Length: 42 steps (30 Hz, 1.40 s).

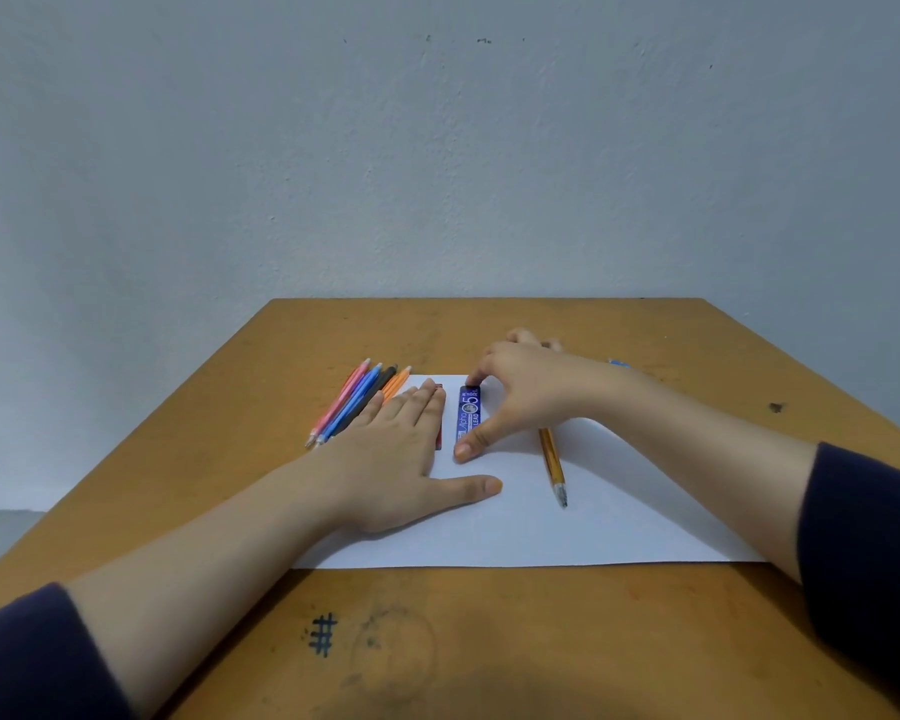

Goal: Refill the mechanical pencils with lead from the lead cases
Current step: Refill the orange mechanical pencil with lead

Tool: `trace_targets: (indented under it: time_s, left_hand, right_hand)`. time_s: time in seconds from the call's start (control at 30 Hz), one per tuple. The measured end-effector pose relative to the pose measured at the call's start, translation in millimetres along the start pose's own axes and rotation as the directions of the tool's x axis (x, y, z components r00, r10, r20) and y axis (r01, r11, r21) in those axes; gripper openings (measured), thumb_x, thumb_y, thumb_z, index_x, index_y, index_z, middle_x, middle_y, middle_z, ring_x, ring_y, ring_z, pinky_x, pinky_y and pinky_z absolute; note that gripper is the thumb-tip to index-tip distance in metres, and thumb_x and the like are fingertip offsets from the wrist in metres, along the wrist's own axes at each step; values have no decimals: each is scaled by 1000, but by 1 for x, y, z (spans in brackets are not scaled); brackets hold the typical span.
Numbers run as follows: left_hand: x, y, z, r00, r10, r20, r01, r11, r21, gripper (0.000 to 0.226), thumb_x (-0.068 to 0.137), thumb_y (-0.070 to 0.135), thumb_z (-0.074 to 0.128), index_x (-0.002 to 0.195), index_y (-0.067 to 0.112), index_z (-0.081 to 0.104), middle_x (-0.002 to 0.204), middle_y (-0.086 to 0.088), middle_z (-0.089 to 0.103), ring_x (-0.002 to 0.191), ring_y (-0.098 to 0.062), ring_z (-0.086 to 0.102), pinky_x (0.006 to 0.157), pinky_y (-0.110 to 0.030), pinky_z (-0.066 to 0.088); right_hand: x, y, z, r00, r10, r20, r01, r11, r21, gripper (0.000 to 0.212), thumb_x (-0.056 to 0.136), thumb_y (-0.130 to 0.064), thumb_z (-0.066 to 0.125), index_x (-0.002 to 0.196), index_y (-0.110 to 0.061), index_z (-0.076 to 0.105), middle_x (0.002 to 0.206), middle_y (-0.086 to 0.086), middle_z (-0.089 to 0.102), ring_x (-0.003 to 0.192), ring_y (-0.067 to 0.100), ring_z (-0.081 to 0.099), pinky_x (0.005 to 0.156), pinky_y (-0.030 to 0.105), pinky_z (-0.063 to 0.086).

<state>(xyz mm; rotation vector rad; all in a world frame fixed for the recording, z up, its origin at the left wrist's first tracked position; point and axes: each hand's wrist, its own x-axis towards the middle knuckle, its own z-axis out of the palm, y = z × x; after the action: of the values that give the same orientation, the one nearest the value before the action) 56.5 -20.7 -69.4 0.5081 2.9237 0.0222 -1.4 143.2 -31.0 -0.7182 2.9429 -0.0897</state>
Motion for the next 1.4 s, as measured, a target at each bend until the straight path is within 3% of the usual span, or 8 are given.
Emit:
trace_targets:
  time_s: [0.17,0.27,0.47,0.57,0.63,0.83,1.27,1.4]
  left_hand:
    - [0,0,-1,1000,0,-11,0,1000,-7,110,67,85,14,149,18,-18,159,1,-19,146,-12,-14,116,-32,-8]
    - [-2,2,-1,999,6,-48,-8,1000,-23,105,74,81,18,150,18,-16,159,2,-17,146,-11,-13,115,-30,-7]
    - [0,4,-1,941,-1,-339,-87,966,-244,91,87,66,42,153,21,-1,160,6,9,146,-8,5,114,-24,7]
    - [6,0,0,842,-32,-538,-168,933,-318,81,86,60,50,152,24,18,152,7,32,140,-5,25,118,-30,12]
    - [8,-2,-2,739,-6,-674,-284,904,-319,74,81,58,54,144,23,38,138,6,50,126,-6,45,110,-38,35]
    - [5,-5,-8,458,109,-882,-467,874,-135,41,79,16,71,119,8,65,102,1,60,80,-5,55,68,-10,44]
    - [6,-11,-12,383,147,-912,-445,895,-43,38,80,6,65,118,2,65,101,-9,64,92,1,46,76,-8,43]
    - [7,-13,-10,382,161,-910,-461,887,-37,39,80,5,64,119,4,64,102,-8,63,94,4,44,78,-5,43]
  right_hand:
    - [-2,3,3,994,94,-47,-84,980,181,95,33,-72,78,115,-38,44,114,-7,37,115,16,34,102,42,33]
    - [-1,3,4,968,51,-245,43,931,363,71,51,-44,89,109,-26,51,102,-8,52,98,9,47,85,25,43]
    - [-8,7,-1,921,233,-312,152,523,839,19,73,-8,79,83,-15,65,70,5,68,63,12,63,64,22,48]
    - [-17,7,-6,919,270,-286,196,315,929,13,77,0,74,84,-3,63,69,9,70,59,16,66,57,23,52]
    - [-22,5,-7,920,286,-269,221,190,957,15,78,4,72,86,3,60,74,15,70,58,20,66,59,24,55]
    - [-32,-2,-7,957,211,-199,225,-109,968,23,80,7,66,101,-1,62,83,18,69,63,22,67,66,24,58]
    - [-34,0,4,945,120,-305,320,-134,938,34,68,5,66,101,-2,67,93,21,71,83,30,71,79,29,58]
    - [-34,2,6,928,138,-346,352,-25,936,29,71,8,66,96,-6,69,92,18,72,86,30,71,81,30,57]
